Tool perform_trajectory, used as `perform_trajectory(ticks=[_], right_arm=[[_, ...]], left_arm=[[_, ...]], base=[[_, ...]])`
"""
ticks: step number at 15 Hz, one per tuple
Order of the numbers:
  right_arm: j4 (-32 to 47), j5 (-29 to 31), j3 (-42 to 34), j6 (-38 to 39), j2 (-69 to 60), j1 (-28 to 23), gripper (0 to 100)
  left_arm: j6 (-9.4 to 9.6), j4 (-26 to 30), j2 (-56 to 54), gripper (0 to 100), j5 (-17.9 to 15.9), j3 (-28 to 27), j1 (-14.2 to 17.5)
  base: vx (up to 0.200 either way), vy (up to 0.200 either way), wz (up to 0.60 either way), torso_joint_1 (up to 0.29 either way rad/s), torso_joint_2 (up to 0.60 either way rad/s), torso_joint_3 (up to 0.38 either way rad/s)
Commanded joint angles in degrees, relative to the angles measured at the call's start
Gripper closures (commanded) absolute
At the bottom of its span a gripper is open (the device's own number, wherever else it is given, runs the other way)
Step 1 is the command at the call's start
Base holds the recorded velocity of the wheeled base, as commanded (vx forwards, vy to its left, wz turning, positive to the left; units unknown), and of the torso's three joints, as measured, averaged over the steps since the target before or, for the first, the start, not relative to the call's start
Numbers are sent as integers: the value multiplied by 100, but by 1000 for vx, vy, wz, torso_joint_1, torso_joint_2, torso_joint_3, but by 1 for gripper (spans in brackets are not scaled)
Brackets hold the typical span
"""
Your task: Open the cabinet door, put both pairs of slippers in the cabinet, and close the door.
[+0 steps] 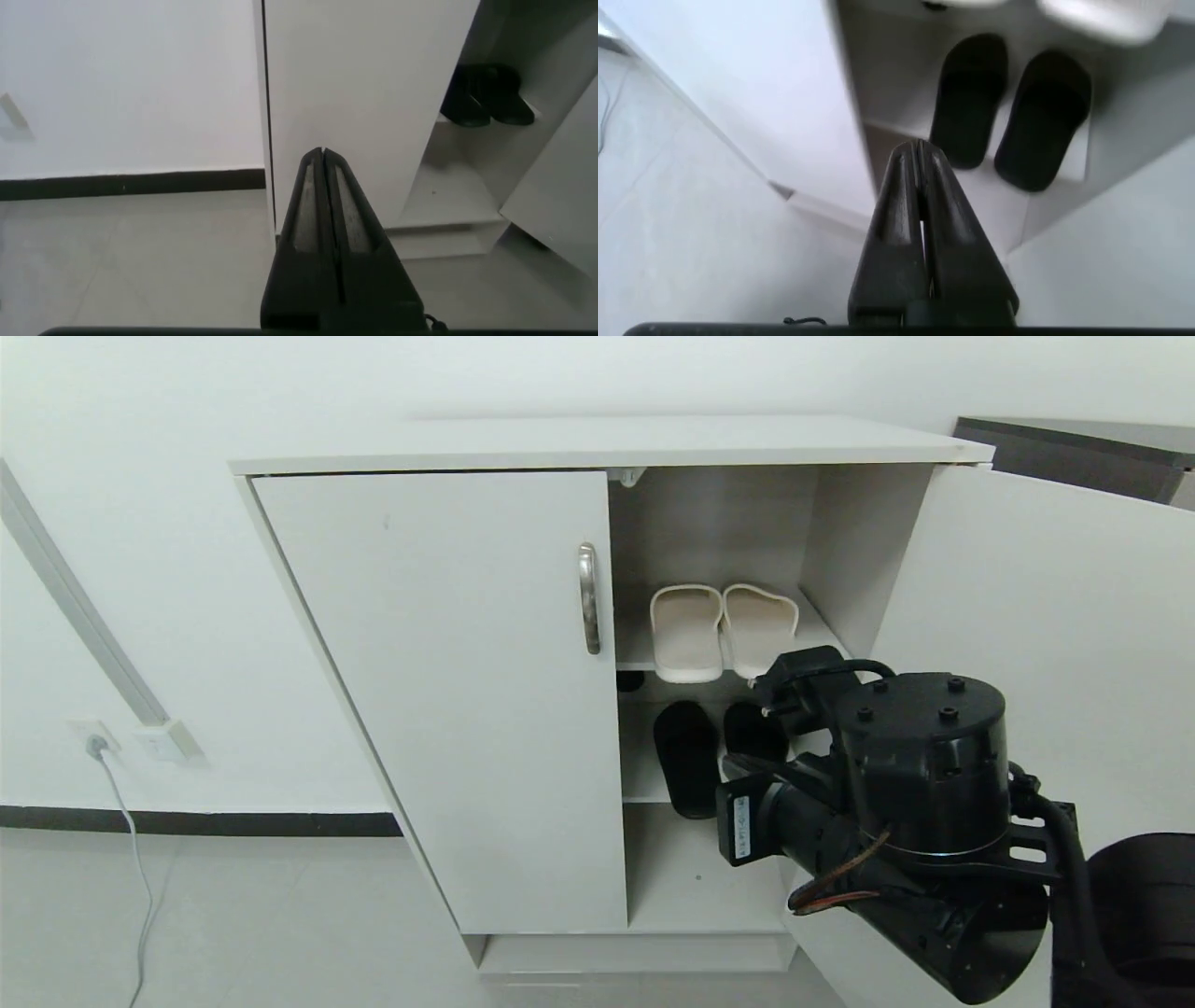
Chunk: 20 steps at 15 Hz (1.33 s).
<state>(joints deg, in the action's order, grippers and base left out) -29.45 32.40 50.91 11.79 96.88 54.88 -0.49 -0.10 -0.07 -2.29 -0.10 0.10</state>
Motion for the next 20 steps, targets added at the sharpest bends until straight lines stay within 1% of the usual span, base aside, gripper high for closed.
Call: perform_trajectory(ticks=[1,5,16,20], right_arm=[[-8,3,-2,8,59,-4,100],[-131,20,-63,-10,103,-4,100],[-254,3,-257,-27,393,-224,100],[-298,3,-257,-27,455,-224,100]], left_arm=[[-4,1,7,100,1,1,-1],[-13,1,7,100,1,1,-1],[-13,1,7,100,1,1,-1],[-13,1,7,100,1,1,-1]], base=[[-200,0,0,-2,2,7],[-200,0,0,4,2,1],[0,0,0,0,0,0],[0,0,0,0,0,0]])
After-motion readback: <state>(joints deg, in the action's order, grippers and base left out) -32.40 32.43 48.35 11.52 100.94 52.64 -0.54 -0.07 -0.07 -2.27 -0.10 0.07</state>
